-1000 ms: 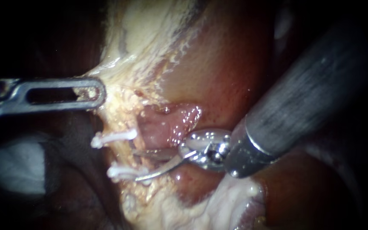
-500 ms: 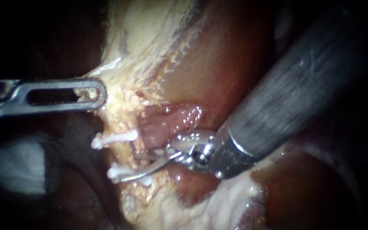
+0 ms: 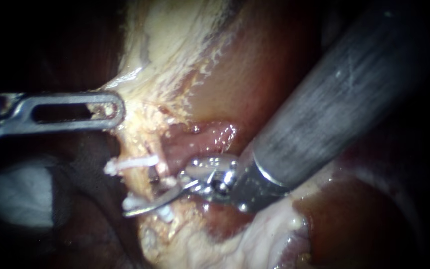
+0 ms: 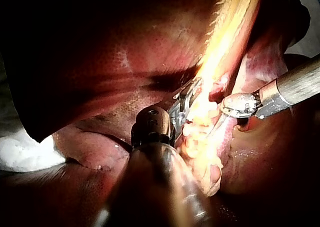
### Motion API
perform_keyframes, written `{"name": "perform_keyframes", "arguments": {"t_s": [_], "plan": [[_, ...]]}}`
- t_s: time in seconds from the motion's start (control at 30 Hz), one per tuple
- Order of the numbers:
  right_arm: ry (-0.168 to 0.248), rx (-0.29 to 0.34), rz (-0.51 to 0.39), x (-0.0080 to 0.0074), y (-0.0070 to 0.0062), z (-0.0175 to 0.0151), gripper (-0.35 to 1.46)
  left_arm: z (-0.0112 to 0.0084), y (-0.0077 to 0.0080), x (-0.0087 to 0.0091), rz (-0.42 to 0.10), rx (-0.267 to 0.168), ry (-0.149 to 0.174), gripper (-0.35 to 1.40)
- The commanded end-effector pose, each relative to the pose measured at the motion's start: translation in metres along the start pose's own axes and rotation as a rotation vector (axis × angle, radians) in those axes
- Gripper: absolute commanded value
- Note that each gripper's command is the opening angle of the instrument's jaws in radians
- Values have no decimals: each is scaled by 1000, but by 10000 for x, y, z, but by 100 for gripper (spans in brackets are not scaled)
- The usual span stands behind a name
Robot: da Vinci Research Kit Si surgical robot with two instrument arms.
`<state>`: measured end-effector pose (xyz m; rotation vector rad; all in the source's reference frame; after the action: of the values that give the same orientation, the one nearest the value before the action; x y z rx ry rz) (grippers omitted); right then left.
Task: Go to the cutting position left tube
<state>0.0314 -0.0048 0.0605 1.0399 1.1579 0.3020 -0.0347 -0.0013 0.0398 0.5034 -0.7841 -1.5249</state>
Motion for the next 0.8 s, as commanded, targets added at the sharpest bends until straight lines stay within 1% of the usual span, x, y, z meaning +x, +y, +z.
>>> {"name": "perform_keyframes", "arguments": {"t_s": [0.03, 0.27, 0.4, 0.6, 0.8], "plan": [[2, 4, -2, 1, 1, 3, 141, 0, 0, 0, 0, 0, 0, -33], [18, 17, -3, 8, 6, 15, 141, 0, 0, 0, 0, 0, 0, -33], [24, 15, 21, 10, 10, 20, 140, 0, 0, 0, 0, 0, 0, -33], [25, 16, 44, 8, 15, 20, 140, 0, 0, 0, 0, 0, 0, -33], [25, 16, 56, 7, 15, 20, 140, 0, 0, 0, 0, 0, 0, -33]]}}
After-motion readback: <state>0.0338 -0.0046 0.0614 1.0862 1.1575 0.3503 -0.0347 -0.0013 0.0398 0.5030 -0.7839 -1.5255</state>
